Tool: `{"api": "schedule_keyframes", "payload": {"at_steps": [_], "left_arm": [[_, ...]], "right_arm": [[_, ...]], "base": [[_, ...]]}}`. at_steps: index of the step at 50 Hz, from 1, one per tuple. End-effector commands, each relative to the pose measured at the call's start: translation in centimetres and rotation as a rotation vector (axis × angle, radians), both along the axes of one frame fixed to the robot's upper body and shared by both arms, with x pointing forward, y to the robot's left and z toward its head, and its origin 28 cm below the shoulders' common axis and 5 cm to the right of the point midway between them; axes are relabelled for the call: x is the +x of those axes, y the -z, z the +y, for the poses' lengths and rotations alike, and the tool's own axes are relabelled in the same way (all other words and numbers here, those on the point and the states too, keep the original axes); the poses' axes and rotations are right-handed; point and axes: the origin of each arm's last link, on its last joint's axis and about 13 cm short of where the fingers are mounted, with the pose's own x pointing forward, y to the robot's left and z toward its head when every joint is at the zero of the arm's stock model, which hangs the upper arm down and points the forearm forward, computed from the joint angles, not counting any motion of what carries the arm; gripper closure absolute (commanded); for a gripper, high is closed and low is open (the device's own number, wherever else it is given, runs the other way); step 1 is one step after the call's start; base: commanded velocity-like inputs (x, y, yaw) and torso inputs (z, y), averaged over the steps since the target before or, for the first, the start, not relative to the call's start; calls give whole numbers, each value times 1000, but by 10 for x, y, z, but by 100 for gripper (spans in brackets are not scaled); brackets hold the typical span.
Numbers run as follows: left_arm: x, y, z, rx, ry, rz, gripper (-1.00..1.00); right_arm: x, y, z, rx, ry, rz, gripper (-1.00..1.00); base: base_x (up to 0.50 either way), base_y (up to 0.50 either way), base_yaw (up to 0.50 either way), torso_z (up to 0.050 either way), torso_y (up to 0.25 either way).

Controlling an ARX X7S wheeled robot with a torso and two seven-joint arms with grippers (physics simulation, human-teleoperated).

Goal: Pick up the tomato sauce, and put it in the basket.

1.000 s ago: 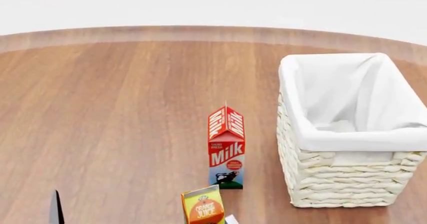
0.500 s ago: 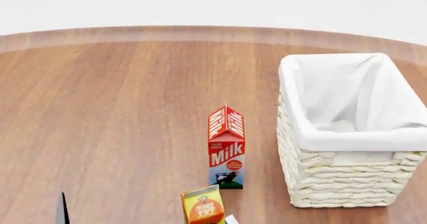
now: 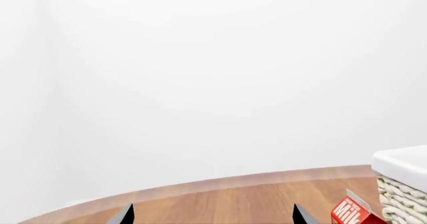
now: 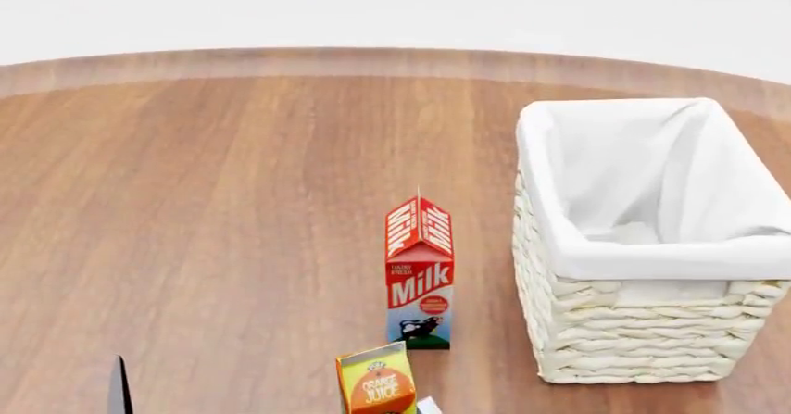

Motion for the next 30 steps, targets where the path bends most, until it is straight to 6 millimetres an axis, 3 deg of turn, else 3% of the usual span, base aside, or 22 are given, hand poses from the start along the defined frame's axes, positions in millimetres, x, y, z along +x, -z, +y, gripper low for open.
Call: {"api": "schedule_keyframes", "payload": {"at_steps": [1,10,30], "left_arm": [[0,0,0,0,2,2,-100],[2,1,0,0,3,6,-100],[1,1,0,-1,4,7,-100]], "right_arm": [[10,10,3,-6,7,2,-100],[25,19,7,-6,18,0,-100],[34,41,15,-14,-4,54,-100]], "base": [[0,0,0,0,0],[0,0,0,0,0],[0,0,0,0,0]]}}
